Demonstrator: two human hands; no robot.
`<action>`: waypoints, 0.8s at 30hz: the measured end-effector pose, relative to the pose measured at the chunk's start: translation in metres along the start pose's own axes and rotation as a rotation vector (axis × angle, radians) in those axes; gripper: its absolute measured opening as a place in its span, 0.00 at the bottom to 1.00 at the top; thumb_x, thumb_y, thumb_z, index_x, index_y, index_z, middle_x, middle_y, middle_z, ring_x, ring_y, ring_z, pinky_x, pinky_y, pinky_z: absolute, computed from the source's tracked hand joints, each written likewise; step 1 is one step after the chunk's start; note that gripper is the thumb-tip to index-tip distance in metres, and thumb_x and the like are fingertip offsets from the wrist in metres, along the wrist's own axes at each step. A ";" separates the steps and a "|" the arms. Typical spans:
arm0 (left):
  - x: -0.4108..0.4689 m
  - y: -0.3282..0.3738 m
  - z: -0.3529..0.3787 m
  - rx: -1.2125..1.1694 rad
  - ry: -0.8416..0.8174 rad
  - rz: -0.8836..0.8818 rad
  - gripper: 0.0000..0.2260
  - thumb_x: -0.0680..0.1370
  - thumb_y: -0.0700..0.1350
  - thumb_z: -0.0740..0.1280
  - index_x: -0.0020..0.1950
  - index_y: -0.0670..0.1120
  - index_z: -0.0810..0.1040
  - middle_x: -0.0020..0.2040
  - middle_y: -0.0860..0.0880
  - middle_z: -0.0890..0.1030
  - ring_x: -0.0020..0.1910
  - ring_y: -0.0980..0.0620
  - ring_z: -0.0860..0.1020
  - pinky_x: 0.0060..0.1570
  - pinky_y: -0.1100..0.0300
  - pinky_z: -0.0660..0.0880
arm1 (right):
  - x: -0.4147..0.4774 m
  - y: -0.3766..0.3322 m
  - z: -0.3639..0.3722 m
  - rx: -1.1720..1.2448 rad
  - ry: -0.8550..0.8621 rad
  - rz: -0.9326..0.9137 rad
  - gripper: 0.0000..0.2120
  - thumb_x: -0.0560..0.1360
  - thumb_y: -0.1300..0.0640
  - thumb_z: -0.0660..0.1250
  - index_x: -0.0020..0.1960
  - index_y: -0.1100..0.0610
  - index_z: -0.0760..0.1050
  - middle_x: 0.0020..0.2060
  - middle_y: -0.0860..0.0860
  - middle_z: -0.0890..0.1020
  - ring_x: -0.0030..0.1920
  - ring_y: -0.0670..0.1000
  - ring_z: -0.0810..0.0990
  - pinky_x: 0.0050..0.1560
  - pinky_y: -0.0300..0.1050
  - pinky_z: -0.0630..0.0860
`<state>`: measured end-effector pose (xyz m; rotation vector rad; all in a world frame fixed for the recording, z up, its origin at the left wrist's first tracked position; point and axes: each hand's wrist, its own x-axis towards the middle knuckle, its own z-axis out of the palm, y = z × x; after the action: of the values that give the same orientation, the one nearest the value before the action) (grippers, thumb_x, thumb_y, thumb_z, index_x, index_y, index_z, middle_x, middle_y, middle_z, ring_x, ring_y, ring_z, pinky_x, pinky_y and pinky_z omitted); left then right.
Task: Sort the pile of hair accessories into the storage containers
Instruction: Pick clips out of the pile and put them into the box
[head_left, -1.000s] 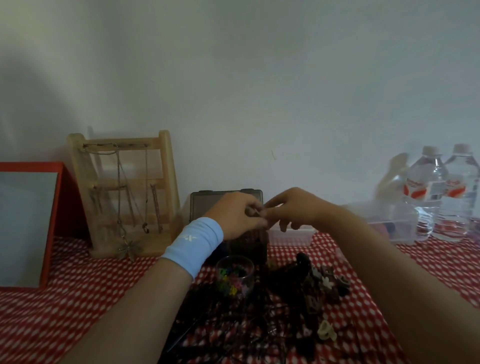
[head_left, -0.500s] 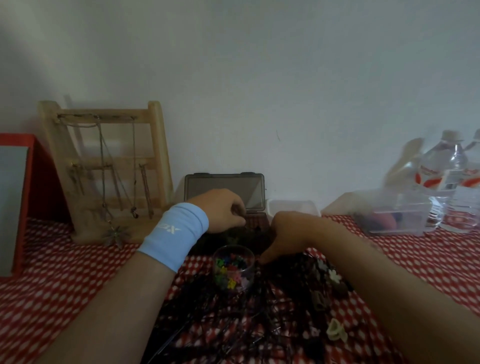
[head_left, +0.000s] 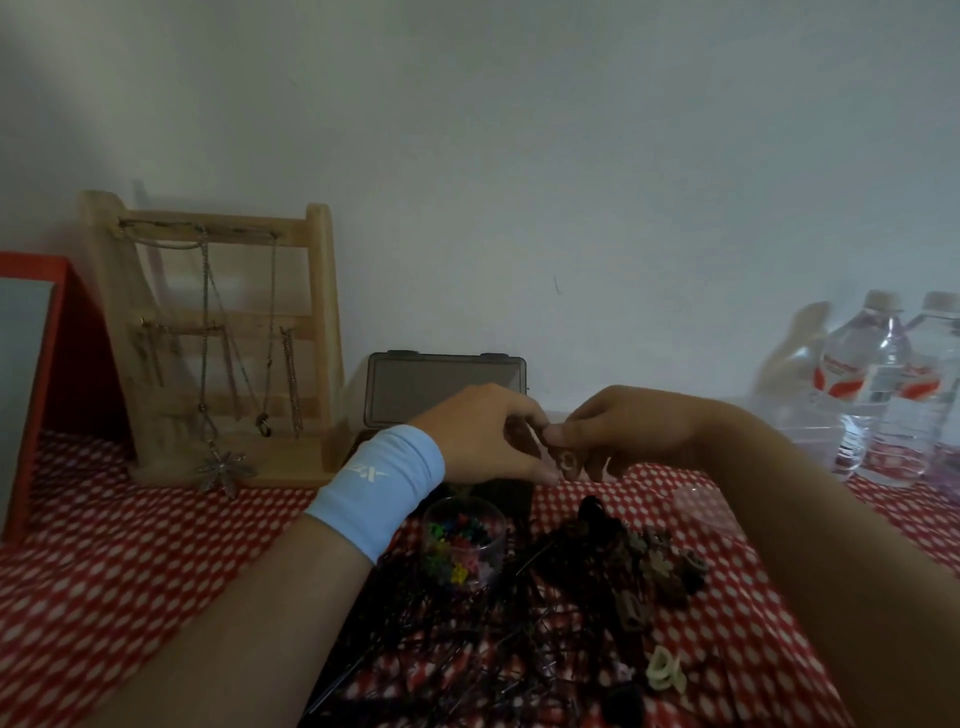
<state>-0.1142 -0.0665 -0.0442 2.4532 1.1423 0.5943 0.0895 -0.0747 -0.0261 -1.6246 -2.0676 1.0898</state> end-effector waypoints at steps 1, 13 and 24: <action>0.001 -0.001 0.002 -0.028 0.045 0.006 0.14 0.68 0.55 0.78 0.51 0.54 0.83 0.46 0.57 0.82 0.46 0.61 0.79 0.48 0.63 0.76 | 0.002 0.001 0.003 0.053 -0.005 0.001 0.24 0.70 0.39 0.72 0.47 0.60 0.84 0.40 0.54 0.85 0.38 0.50 0.79 0.45 0.47 0.73; -0.002 -0.016 -0.013 -0.107 0.049 -0.020 0.06 0.79 0.46 0.68 0.51 0.51 0.85 0.42 0.56 0.85 0.37 0.58 0.82 0.46 0.66 0.78 | 0.010 0.004 0.009 0.288 0.151 -0.080 0.08 0.76 0.58 0.72 0.53 0.60 0.83 0.41 0.53 0.84 0.36 0.47 0.80 0.37 0.40 0.76; -0.019 0.004 -0.039 0.243 -0.502 -0.277 0.09 0.71 0.56 0.75 0.48 0.54 0.86 0.39 0.60 0.84 0.37 0.58 0.82 0.48 0.64 0.72 | 0.002 -0.011 0.006 -0.477 0.100 -0.107 0.09 0.74 0.50 0.74 0.54 0.50 0.84 0.45 0.42 0.84 0.39 0.41 0.82 0.46 0.36 0.76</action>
<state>-0.1426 -0.0779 -0.0134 2.3680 1.3534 -0.2455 0.0775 -0.0760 -0.0232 -1.6975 -2.4391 0.4884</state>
